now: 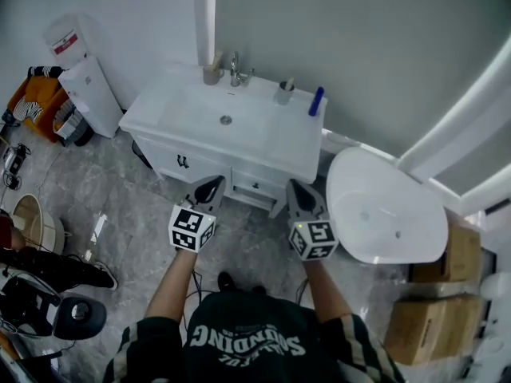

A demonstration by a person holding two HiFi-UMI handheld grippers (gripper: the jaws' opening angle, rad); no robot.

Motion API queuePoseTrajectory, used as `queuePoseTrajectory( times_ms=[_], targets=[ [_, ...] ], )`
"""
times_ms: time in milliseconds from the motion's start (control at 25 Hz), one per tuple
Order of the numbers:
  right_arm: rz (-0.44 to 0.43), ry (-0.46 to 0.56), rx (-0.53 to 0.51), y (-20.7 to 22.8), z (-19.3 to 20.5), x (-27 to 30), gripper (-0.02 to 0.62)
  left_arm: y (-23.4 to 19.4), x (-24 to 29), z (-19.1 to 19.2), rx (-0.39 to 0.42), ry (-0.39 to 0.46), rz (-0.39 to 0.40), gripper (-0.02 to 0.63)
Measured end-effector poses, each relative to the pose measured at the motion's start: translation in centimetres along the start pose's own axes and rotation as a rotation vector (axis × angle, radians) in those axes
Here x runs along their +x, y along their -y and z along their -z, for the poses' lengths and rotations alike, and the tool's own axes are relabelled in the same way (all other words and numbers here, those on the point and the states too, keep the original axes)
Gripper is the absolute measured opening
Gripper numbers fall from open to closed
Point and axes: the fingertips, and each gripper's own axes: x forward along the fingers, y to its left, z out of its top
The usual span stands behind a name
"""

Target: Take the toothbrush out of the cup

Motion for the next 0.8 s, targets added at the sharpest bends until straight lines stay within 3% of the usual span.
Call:
queuePoseTrajectory(
  times_ms=[320,800],
  targets=[
    [-0.012,-0.008,0.009,-1.7,0.0,2.7,-0.003,-3.8,-0.4,0.0,-0.001,0.01,0.018,-0.002],
    [0.049,-0.039,0.012,-2.8,1.7,6.4,-0.003,-8.3,1.2,0.9,-0.01,0.003,0.049,-0.002]
  ],
)
